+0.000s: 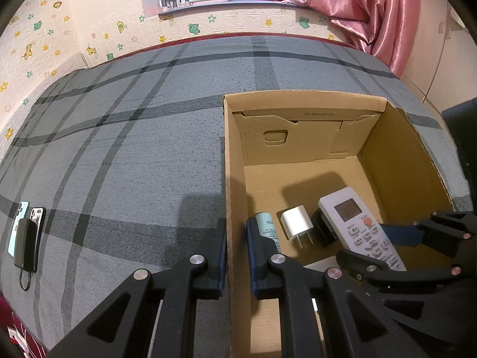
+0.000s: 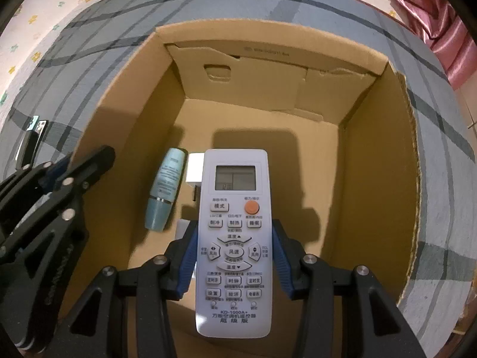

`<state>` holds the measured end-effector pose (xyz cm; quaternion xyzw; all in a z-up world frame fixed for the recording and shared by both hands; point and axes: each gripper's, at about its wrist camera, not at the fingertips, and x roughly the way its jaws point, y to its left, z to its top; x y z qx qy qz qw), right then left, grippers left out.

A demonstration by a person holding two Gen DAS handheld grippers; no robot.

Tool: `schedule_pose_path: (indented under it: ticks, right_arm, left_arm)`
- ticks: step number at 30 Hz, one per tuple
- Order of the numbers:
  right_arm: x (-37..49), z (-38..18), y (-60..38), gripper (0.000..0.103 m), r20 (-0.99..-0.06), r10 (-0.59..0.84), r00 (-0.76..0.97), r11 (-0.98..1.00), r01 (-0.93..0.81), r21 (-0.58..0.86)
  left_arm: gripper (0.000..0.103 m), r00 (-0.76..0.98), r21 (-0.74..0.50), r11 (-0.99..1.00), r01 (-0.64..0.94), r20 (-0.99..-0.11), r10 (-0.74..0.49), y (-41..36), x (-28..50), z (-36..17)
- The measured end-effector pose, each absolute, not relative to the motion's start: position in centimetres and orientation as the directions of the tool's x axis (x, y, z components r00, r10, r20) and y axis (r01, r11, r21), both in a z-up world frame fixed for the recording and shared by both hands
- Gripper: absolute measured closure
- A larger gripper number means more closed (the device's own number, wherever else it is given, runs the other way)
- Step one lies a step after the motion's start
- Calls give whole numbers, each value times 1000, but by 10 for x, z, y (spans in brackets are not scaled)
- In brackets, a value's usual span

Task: Organize rigid objects
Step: 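Lift the white remote with the right gripper and carry it over the box, then lower the remote into the box and open the right gripper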

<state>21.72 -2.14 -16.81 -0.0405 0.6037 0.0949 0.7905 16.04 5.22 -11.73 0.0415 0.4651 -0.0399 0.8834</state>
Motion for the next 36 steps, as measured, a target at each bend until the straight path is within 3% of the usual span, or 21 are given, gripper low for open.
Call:
schedule_pose_path:
  ticks: [18, 26, 36]
  right_arm:
    - [219, -169, -21, 52, -955, 121, 271, 978, -198, 68]
    - [215, -160, -21, 29, -944, 122, 306, 979, -193, 64]
    - [205, -141, -25, 28, -929, 126, 347, 978, -199, 58]
  left_arm:
    - [90, 565, 47, 993, 111, -824, -24, 51, 161, -118]
    - [90, 568, 47, 993, 109, -823, -23, 50, 159, -117]
    - [90, 566, 35, 994, 105, -824, -31, 53, 159, -117]
